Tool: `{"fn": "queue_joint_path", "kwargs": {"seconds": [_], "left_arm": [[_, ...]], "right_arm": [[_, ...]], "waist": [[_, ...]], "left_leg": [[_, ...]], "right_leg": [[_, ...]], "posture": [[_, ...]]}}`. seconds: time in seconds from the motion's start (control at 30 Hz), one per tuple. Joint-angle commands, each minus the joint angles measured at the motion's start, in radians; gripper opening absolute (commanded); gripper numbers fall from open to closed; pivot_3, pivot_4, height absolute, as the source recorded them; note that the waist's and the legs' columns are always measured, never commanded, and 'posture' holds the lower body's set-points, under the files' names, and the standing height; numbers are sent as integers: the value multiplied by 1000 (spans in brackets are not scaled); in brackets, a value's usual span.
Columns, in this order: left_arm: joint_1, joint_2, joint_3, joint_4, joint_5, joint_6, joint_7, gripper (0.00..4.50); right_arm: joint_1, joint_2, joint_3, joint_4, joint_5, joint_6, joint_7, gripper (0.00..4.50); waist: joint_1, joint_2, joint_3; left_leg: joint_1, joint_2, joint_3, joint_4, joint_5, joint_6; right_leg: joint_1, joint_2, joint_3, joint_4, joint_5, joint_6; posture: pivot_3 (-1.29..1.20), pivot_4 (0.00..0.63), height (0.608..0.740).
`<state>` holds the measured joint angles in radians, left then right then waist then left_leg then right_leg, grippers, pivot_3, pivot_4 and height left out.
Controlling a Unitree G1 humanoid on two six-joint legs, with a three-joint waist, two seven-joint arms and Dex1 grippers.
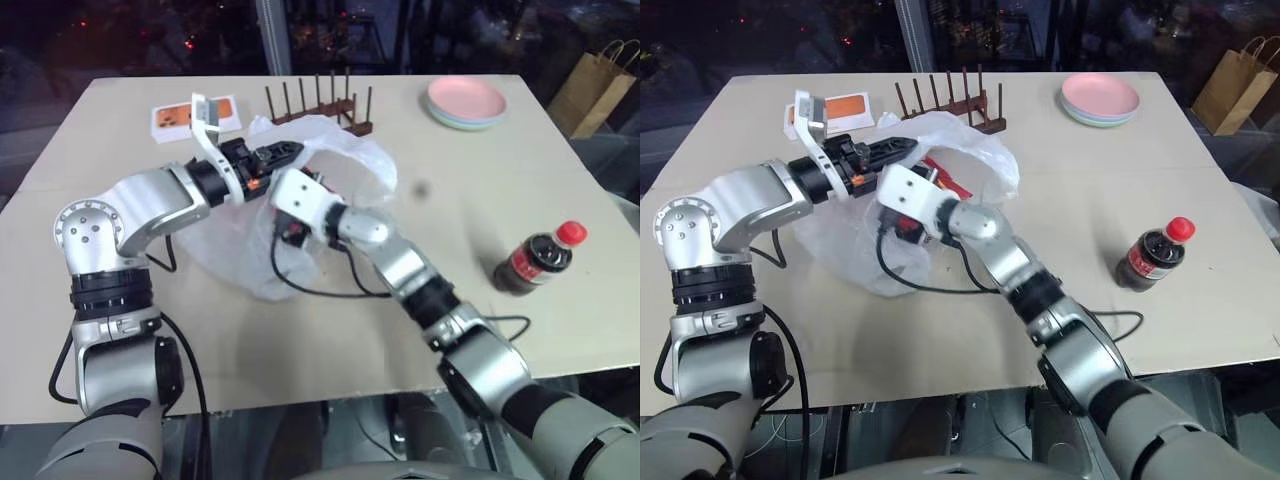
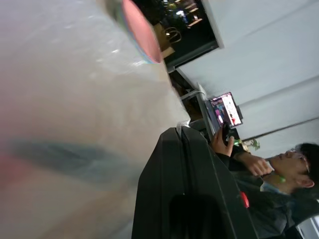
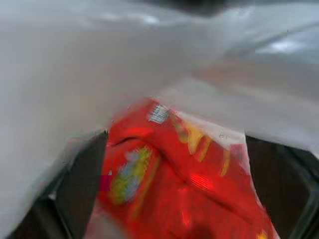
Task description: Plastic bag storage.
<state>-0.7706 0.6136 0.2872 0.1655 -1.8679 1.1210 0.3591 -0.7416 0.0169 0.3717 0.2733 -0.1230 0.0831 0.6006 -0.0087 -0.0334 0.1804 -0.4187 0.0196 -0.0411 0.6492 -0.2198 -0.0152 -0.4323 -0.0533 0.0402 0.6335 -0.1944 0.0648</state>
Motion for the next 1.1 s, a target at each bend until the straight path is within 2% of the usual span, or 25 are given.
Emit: {"fn": "queue_joint_path", "kwargs": {"seconds": [0.03,0.13,0.2,0.27,0.43,0.53,0.6,0.67,0.77,1.1], "left_arm": [[-20,0,-3,-29,-15,-17,-8,0],[-29,-1,-17,-11,-1,-10,-28,0],[-51,-21,-47,21,49,-3,-64,0],[-78,-40,-67,55,100,3,-108,0],[-148,-73,-92,156,236,21,-222,0],[-179,-86,-99,195,304,44,-288,0],[-196,-94,-98,216,350,58,-327,0],[-213,-106,-91,236,390,68,-359,0],[-226,-120,-80,245,437,87,-392,0],[-219,-136,-15,221,513,146,-418,0]], "right_arm": [[187,-151,-116,-409,40,219,39,4467],[278,-231,-176,-612,93,375,57,4467],[348,-293,-276,-831,117,531,38,4467],[343,-274,-386,-1002,148,698,-34,4467],[252,-374,-551,-1216,19,1016,-196,4467],[242,-445,-615,-1297,6,1189,-215,4467],[240,-440,-667,-1318,15,1282,-221,4467],[285,-434,-706,-1321,26,1324,-215,4467],[344,-338,-761,-1321,64,1346,-215,4467],[578,-217,-809,-1318,112,1261,-263,4467]], "waist": [[5,0,0],[1,0,0],[-7,1,1],[-7,2,1],[-5,2,1],[-1,2,1],[-2,2,1],[-4,2,1],[-6,2,1],[-7,3,1]], "left_leg": [[0,0,0,0,0,0],[0,-1,0,0,0,0],[4,1,1,0,-1,2],[5,2,0,0,-1,2],[6,3,1,1,1,0],[5,2,1,2,1,0],[4,2,1,2,1,0],[4,2,1,1,1,0],[4,2,1,0,1,0],[4,2,2,-1,1,0]], "right_leg": [[0,0,-1,-1,0,0],[0,0,-1,0,0,0],[0,2,0,5,0,0],[0,3,0,7,-1,-1],[0,5,1,9,-2,-2],[0,4,1,8,-2,-2],[0,4,0,8,-2,-2],[0,4,1,7,-2,-2],[0,4,1,6,-2,-2],[-1,4,2,7,-2,-2]], "posture": [[0,150,740],[0,150,740],[0,150,740],[0,150,740],[0,150,740],[0,150,740],[0,150,740],[0,150,740],[0,150,740],[0,150,740]]}}
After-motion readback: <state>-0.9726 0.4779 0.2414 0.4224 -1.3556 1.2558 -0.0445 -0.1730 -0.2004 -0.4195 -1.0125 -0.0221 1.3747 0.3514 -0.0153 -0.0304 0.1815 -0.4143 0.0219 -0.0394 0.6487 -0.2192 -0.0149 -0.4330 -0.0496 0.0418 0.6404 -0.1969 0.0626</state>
